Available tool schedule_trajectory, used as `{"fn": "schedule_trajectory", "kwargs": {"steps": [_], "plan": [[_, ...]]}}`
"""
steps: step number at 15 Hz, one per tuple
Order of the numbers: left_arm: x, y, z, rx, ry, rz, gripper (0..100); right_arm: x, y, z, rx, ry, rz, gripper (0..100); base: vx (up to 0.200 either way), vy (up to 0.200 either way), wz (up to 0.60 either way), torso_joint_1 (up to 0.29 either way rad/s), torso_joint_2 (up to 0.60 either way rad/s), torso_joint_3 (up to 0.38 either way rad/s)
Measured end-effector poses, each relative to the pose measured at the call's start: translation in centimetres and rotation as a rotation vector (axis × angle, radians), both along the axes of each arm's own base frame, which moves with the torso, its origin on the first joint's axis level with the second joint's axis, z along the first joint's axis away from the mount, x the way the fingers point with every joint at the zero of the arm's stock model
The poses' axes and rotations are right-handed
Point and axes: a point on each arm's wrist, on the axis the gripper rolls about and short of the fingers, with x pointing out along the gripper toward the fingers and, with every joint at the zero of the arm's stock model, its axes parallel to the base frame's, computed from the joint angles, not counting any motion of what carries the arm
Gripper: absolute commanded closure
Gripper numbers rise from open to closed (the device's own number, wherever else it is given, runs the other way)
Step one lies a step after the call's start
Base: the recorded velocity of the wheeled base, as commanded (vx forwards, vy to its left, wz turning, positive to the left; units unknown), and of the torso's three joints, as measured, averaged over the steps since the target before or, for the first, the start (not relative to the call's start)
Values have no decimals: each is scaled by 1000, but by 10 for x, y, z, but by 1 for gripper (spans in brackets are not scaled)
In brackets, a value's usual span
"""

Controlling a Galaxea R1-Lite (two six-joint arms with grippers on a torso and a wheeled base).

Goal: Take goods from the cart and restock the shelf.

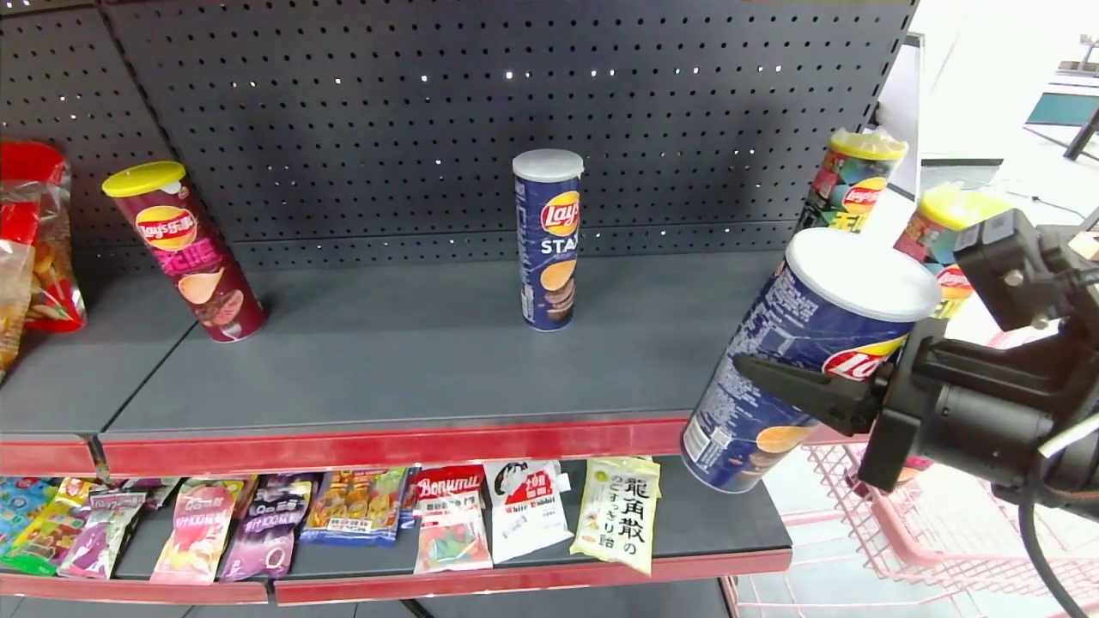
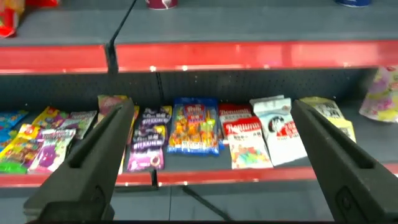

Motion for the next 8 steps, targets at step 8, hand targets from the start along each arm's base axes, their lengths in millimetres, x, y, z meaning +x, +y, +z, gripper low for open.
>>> {"fn": "schedule_trajectory", "kwargs": {"steps": [8], "plan": [[0, 0, 0, -2, 0, -1, 0, -6, -2, 4, 17, -17, 29, 100, 25, 0, 0, 0, 0, 0]]}}
